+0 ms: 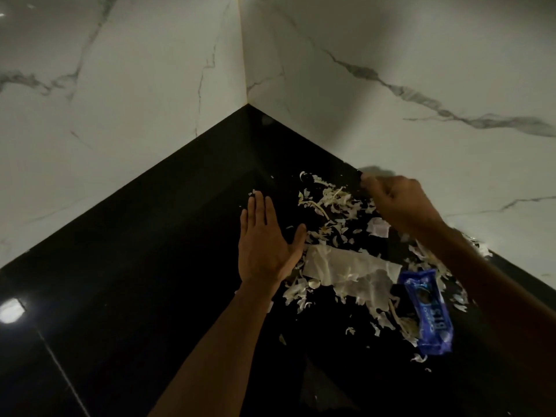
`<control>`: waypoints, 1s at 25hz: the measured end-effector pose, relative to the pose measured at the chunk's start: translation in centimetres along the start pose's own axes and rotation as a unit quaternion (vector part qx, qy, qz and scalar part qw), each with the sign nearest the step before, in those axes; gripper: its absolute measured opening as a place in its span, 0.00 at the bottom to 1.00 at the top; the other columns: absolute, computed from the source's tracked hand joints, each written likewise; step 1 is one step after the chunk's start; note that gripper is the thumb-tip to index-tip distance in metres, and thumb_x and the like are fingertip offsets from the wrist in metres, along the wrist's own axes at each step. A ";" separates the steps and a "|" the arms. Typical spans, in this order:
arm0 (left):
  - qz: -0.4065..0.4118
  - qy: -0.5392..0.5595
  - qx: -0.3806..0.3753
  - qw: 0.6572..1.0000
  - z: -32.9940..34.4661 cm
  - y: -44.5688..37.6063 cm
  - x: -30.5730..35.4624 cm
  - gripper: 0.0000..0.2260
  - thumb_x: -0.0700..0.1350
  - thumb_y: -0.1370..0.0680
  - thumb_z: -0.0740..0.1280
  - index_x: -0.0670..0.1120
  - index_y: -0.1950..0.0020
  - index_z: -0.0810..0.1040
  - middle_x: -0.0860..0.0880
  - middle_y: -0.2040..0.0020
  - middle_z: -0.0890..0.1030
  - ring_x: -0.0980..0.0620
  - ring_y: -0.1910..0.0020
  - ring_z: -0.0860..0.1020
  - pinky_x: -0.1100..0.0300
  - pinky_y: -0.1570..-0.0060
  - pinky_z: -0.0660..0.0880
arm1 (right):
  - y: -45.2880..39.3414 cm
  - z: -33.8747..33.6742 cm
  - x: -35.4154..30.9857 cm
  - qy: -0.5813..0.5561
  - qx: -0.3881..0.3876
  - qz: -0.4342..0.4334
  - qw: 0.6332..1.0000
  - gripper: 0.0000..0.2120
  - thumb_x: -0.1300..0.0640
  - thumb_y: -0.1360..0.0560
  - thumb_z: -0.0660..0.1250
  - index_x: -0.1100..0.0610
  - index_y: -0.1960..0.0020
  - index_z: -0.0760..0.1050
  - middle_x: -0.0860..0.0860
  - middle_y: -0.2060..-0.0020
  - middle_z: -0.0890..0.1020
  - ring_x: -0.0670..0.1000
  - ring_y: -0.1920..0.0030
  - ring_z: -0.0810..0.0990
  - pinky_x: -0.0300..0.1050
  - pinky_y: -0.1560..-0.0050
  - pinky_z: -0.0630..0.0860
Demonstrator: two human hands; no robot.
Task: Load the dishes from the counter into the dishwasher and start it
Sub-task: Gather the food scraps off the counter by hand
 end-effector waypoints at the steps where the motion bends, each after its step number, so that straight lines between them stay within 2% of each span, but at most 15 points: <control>1: -0.001 0.000 0.001 1.000 0.0 0.0 0.0 0.41 0.70 0.23 0.43 0.42 0.20 0.45 0.43 0.20 0.42 0.48 0.21 0.41 0.52 0.23 0.41 | -0.3 -1.2 0.6 -0.035 0.052 -0.011 0.998 0.23 0.44 0.18 0.54 0.60 0.45 0.80 0.56 0.57 0.84 0.45 0.63 0.82 0.38 0.64 0.76; 2: -0.003 -0.001 0.002 1.000 0.0 0.1 -0.1 0.41 0.70 0.23 0.44 0.42 0.20 0.45 0.43 0.20 0.43 0.48 0.21 0.41 0.52 0.23 0.41 | -0.9 -1.5 1.5 -0.067 0.068 -0.015 0.995 0.21 0.44 0.18 0.56 0.57 0.40 0.80 0.54 0.48 0.84 0.47 0.53 0.82 0.38 0.54 0.76; 4: -0.004 -0.004 0.004 1.000 0.0 0.1 0.0 0.41 0.70 0.23 0.44 0.42 0.20 0.45 0.43 0.20 0.43 0.48 0.21 0.41 0.51 0.23 0.43 | -1.4 0.0 3.1 -0.094 0.000 -0.016 0.995 0.19 0.46 0.18 0.56 0.51 0.32 0.75 0.52 0.36 0.78 0.51 0.38 0.77 0.42 0.39 0.71; 6: -0.004 -0.005 0.005 1.000 0.0 0.0 0.0 0.41 0.70 0.23 0.44 0.42 0.20 0.46 0.43 0.20 0.43 0.47 0.21 0.42 0.51 0.23 0.43 | -1.5 2.0 3.7 -0.043 -0.101 -0.052 0.993 0.19 0.48 0.17 0.56 0.51 0.30 0.72 0.50 0.31 0.73 0.50 0.32 0.72 0.42 0.36 0.66; 8: -0.004 -0.003 0.007 1.000 0.0 0.0 0.0 0.41 0.70 0.23 0.44 0.42 0.20 0.46 0.43 0.20 0.43 0.47 0.21 0.42 0.52 0.23 0.42 | -1.9 2.1 2.7 -0.060 -0.157 -0.080 0.982 0.19 0.46 0.18 0.55 0.51 0.34 0.77 0.49 0.38 0.79 0.45 0.41 0.78 0.40 0.41 0.71; 10: -0.002 -0.005 0.003 1.000 0.0 0.0 0.0 0.41 0.70 0.23 0.44 0.42 0.20 0.45 0.43 0.20 0.43 0.47 0.21 0.41 0.52 0.23 0.41 | -3.1 0.8 1.9 -0.125 -0.088 -0.079 0.985 0.21 0.42 0.20 0.57 0.54 0.42 0.81 0.54 0.58 0.82 0.45 0.63 0.79 0.37 0.56 0.76; 11: -0.002 -0.007 0.003 1.000 0.0 0.1 -0.1 0.41 0.70 0.23 0.44 0.42 0.20 0.45 0.43 0.20 0.43 0.48 0.21 0.41 0.52 0.23 0.41 | -3.8 0.3 1.8 -0.141 -0.048 -0.070 0.986 0.22 0.42 0.20 0.58 0.56 0.42 0.81 0.53 0.59 0.82 0.45 0.64 0.79 0.38 0.56 0.78; 13: -0.005 -0.006 0.007 1.000 0.0 0.1 -0.2 0.41 0.70 0.23 0.44 0.42 0.20 0.45 0.44 0.20 0.43 0.48 0.21 0.41 0.52 0.23 0.42 | -4.3 1.1 1.7 -0.093 -0.061 -0.066 0.992 0.21 0.44 0.18 0.57 0.52 0.32 0.75 0.51 0.38 0.80 0.47 0.42 0.79 0.44 0.36 0.73; 15: -0.004 -0.005 0.009 1.000 0.0 0.0 -0.2 0.42 0.70 0.23 0.44 0.42 0.20 0.46 0.43 0.20 0.43 0.48 0.21 0.42 0.52 0.23 0.42 | -2.8 3.2 0.9 -0.005 -0.148 -0.084 0.985 0.23 0.44 0.18 0.55 0.48 0.25 0.65 0.51 0.26 0.66 0.52 0.28 0.67 0.48 0.30 0.62; 16: -0.004 -0.004 0.008 1.000 0.0 0.0 -0.2 0.42 0.70 0.23 0.45 0.42 0.20 0.46 0.43 0.20 0.43 0.48 0.21 0.42 0.52 0.23 0.42 | -1.7 3.8 0.2 0.000 -0.191 -0.087 0.978 0.24 0.43 0.19 0.53 0.48 0.25 0.63 0.51 0.25 0.65 0.51 0.28 0.66 0.50 0.30 0.61; 18: -0.001 -0.006 0.009 1.000 0.0 0.1 -0.1 0.41 0.70 0.23 0.45 0.41 0.20 0.46 0.43 0.20 0.44 0.48 0.21 0.42 0.52 0.23 0.42 | 0.9 3.0 -1.1 -0.020 -0.230 -0.108 0.967 0.24 0.43 0.20 0.52 0.48 0.26 0.65 0.50 0.29 0.71 0.46 0.35 0.73 0.51 0.32 0.68; 20: 0.001 -0.012 0.010 1.000 0.0 -0.1 -0.1 0.41 0.70 0.22 0.45 0.41 0.20 0.46 0.43 0.20 0.44 0.48 0.21 0.42 0.53 0.23 0.41 | 3.2 0.3 -0.5 -0.064 -0.157 -0.101 0.980 0.22 0.45 0.20 0.53 0.50 0.30 0.70 0.46 0.35 0.75 0.35 0.47 0.77 0.44 0.41 0.77; 22: -0.002 -0.011 0.011 1.000 0.0 -0.1 -0.1 0.41 0.70 0.22 0.45 0.41 0.20 0.46 0.43 0.20 0.44 0.47 0.21 0.42 0.53 0.23 0.41 | 5.9 -3.1 2.6 -0.120 0.004 -0.031 0.992 0.19 0.47 0.18 0.55 0.52 0.34 0.76 0.47 0.37 0.76 0.30 0.61 0.77 0.29 0.62 0.77; 23: -0.002 -0.009 0.011 1.000 0.0 -0.1 -0.1 0.41 0.70 0.22 0.46 0.41 0.20 0.46 0.43 0.20 0.44 0.47 0.21 0.42 0.53 0.23 0.41 | 7.6 -4.7 4.7 -0.137 0.094 0.004 0.986 0.18 0.47 0.18 0.56 0.54 0.37 0.78 0.49 0.36 0.77 0.32 0.62 0.77 0.25 0.69 0.73; 25: -0.001 -0.004 0.011 1.000 0.0 0.0 -0.1 0.41 0.70 0.22 0.46 0.41 0.20 0.47 0.43 0.20 0.44 0.47 0.21 0.42 0.53 0.23 0.41 | 10.8 -6.2 9.0 -0.174 0.204 0.079 0.960 0.16 0.47 0.18 0.58 0.53 0.40 0.79 0.50 0.37 0.79 0.36 0.56 0.80 0.23 0.67 0.73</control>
Point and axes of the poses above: each hand's wrist, its own y-axis away from the middle knuckle, its own z-axis out of the palm, x = y × z, the point moved 3 cm from there along -y, towards the middle knuckle
